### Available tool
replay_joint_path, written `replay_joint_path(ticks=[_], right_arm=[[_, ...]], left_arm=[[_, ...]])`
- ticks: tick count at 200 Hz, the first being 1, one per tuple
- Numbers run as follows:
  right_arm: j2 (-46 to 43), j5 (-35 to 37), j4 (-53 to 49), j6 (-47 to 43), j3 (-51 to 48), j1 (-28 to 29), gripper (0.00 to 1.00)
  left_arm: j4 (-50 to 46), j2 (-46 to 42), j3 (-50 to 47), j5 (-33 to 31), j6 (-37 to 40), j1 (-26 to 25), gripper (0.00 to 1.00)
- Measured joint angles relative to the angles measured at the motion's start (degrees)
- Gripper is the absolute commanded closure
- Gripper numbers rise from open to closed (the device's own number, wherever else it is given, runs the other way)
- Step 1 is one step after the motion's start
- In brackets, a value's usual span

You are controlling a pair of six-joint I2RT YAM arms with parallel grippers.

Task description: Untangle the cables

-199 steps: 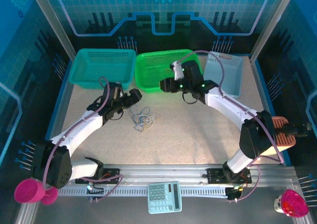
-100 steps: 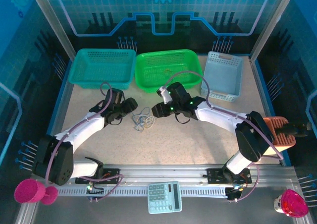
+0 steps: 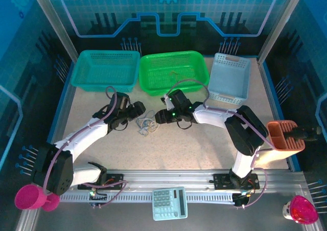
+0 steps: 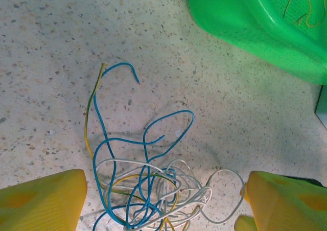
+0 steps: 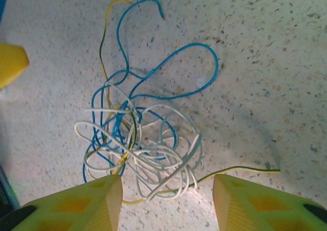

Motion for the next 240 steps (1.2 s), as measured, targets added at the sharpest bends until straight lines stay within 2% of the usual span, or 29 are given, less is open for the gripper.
replay_joint_path(ticks=[52, 70, 84, 115, 165, 240], right_arm=[[3.21, -1.66, 5.27, 6.05, -0.61, -1.55, 0.52], [4.31, -2.27, 6.56, 7.3, -0.59, -1.6, 0.56], [5.07, -2.69, 7.21, 8.24, -0.59, -1.64, 0.66], [5.84, -4.17, 8.31, 9.14, -0.55, -1.75, 1.0], [4.15, -6.08, 8.57, 9.38, -0.5, -2.67, 1.0], [-9.86, -6.25, 4.9, 2.12, -0.15, -2.75, 1.0]], left_arm=[[0.02, -0.81, 0.04, 0.52, 0.0, -1.01, 0.16], [0.02, -1.31, 0.04, 0.66, 0.0, -1.05, 0.16], [0.02, -1.62, 0.04, 0.63, 0.0, -1.09, 0.16], [0.04, -1.92, 0.04, 0.66, 0.0, -1.14, 0.16], [0.02, -1.92, 0.04, 0.63, 0.04, -1.16, 0.15], [0.48, -3.32, 0.02, 0.63, 0.63, -1.16, 0.13]])
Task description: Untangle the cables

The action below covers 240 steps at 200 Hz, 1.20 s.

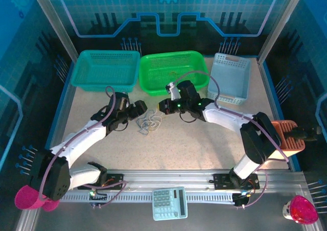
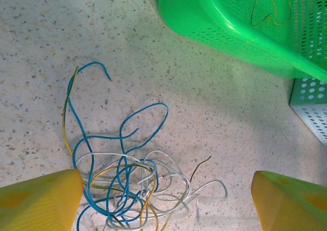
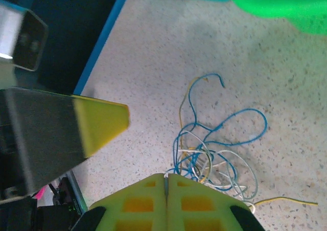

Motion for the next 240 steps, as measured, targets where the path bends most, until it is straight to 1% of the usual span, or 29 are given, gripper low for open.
replay_joint_path(ticks=[47, 81, 114, 133, 187, 212, 240], right_arm=[[-3.15, 0.15, -2.19, -2.95, 0.33, 0.0, 1.0], [-5.55, 0.15, -3.82, -4.24, 1.09, 0.0, 1.0], [-9.53, 0.17, -5.14, -5.53, 3.28, 0.0, 1.0], [-11.23, 0.15, -5.86, -6.14, 4.87, 0.0, 1.0], [-11.74, 0.07, -7.48, -6.4, 8.09, 0.0, 1.0], [-12.04, 0.09, -8.46, -6.38, 9.68, 0.0, 1.0], [-13.62, 0.09, -9.01, -6.34, 11.32, 0.0, 1.0]], left_arm=[[1.22, -0.35, -0.07, 0.63, 0.9, 0.0, 0.14], [3.72, -3.67, -0.98, 2.05, 2.69, 0.0, 0.14], [6.97, -7.5, -3.1, 4.85, 5.07, 0.0, 0.14], [10.05, -8.87, -4.63, 7.72, 6.4, 0.0, 0.14], [17.16, -8.52, -5.66, 15.3, 8.59, -0.72, 0.15], [18.16, -7.3, -5.68, 16.72, 9.57, -1.27, 0.15], [18.16, -6.27, -5.81, 16.76, 10.54, -1.92, 0.15]])
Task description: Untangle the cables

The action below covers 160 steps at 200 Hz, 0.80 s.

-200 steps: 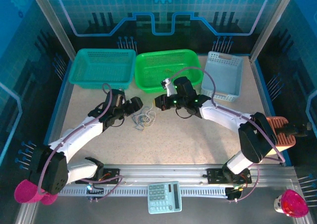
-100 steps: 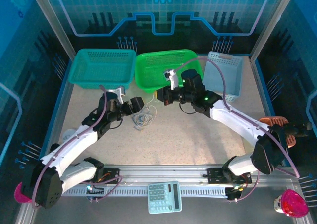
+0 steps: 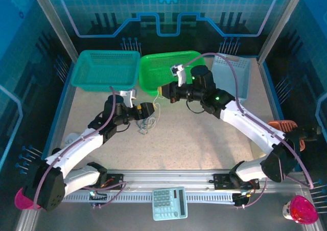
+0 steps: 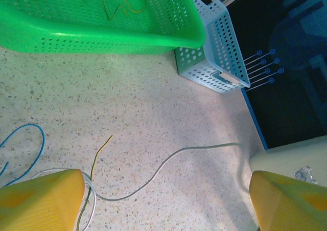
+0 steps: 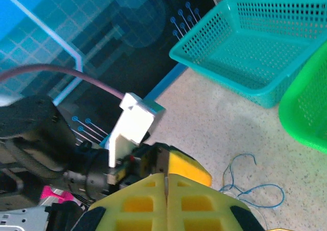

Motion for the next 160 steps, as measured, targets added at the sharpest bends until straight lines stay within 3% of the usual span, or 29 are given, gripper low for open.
replay_joint_path(ticks=[81, 134, 160], right_arm=[[-2.71, -0.57, 0.22, 0.7, 3.76, 0.0, 1.0], [-2.84, -1.73, 0.98, 1.97, 4.76, 0.0, 1.0], [-3.02, -2.23, 1.16, 2.54, 5.09, 0.0, 1.0]], left_arm=[[-0.02, 3.93, -2.01, -1.6, 1.86, -1.49, 0.15], [-2.51, 8.5, -0.96, -6.27, 4.55, -3.3, 0.22], [-3.72, 11.5, 0.9, -8.92, 5.9, -4.09, 0.31]])
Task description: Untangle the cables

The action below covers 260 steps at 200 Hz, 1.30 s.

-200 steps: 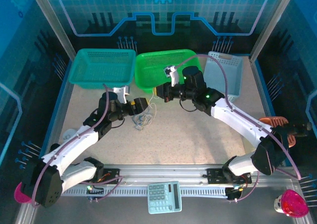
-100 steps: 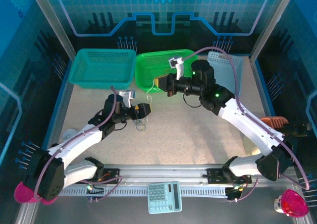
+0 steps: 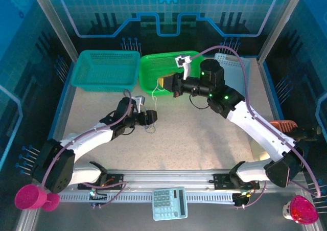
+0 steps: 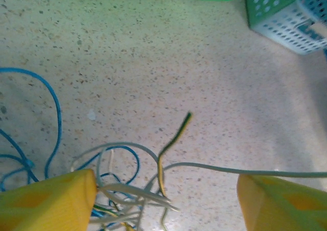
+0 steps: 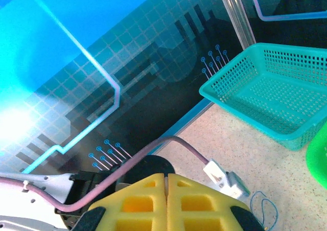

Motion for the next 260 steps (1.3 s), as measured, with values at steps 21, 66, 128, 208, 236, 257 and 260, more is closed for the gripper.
replay_joint_path(ticks=[21, 66, 128, 208, 236, 257, 260], right_arm=[[-0.24, -0.39, 0.26, 0.57, 0.44, 0.0, 1.0], [-1.92, -1.25, 0.31, 0.98, 2.34, -0.02, 1.0], [-4.24, -4.35, 2.14, 4.07, 5.29, -5.53, 1.0], [-4.31, -7.39, 6.69, 10.91, 13.77, -15.87, 1.0], [-4.26, -7.34, 7.65, 12.22, 17.92, -19.26, 1.0], [-3.58, -7.32, 8.13, 13.25, 20.79, -21.35, 1.0], [-3.43, -7.32, 8.22, 13.33, 21.24, -21.62, 1.0]], left_arm=[[-0.31, 2.58, 1.14, -1.53, 0.46, -0.24, 0.36], [-0.31, 8.11, 1.84, -2.56, 1.05, -0.28, 0.43], [0.11, 10.64, 1.84, -2.75, 0.98, -0.31, 0.45], [0.98, 11.1, 0.39, -2.73, 0.98, -0.31, 0.46], [1.11, 11.26, 0.13, -2.73, 0.96, -0.31, 0.46], [1.55, 11.39, -0.07, -2.73, 0.96, -0.35, 0.46], [1.57, 11.43, -0.09, -2.73, 0.96, -0.35, 0.46]])
